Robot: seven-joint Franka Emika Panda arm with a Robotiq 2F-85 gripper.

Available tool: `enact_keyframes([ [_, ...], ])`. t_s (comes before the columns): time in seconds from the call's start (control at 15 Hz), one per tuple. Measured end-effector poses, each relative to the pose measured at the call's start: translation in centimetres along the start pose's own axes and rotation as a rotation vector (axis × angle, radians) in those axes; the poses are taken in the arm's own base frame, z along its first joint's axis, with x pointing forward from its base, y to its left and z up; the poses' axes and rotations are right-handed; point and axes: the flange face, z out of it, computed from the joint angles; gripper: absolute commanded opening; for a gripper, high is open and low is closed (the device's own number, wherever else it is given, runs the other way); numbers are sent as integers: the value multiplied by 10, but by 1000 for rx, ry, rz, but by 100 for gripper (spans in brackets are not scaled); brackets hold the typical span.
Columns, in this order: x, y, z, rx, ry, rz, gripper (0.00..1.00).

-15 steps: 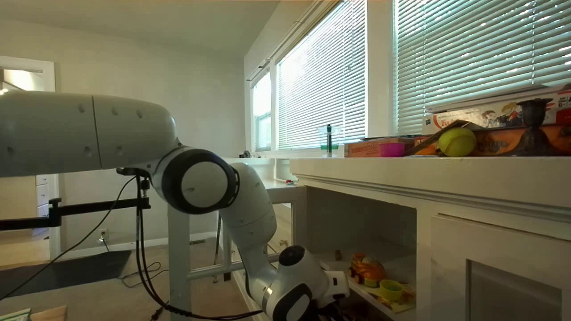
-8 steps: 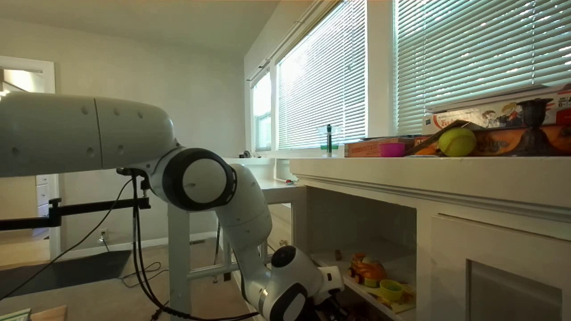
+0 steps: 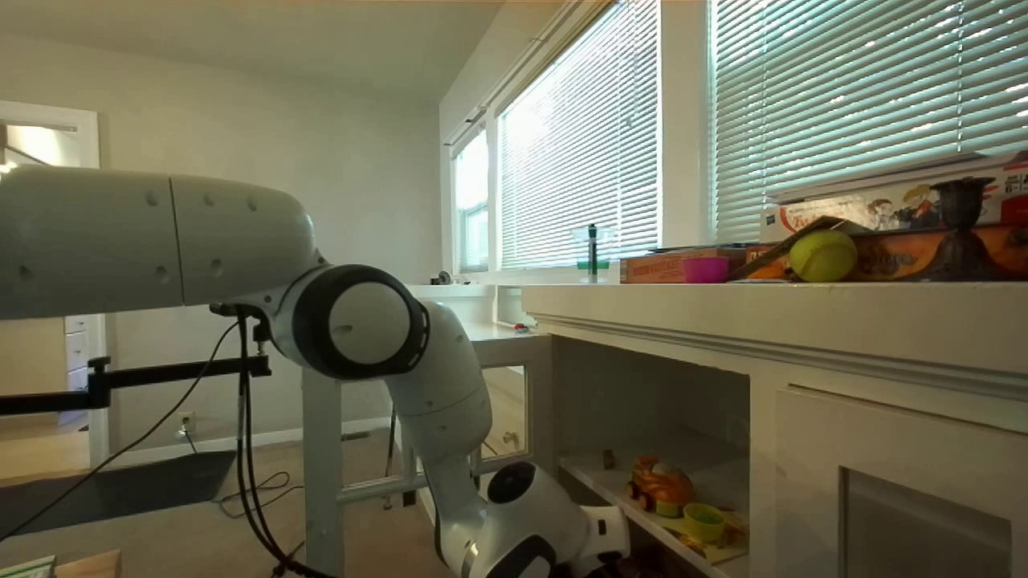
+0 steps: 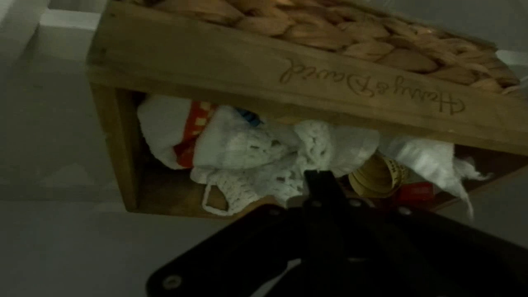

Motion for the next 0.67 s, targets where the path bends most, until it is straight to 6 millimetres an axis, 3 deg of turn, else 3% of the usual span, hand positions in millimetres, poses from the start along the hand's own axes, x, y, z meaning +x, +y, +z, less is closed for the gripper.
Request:
enact_keyframes([
  [0.67,2,50,-1,-82,5,-7,98],
])
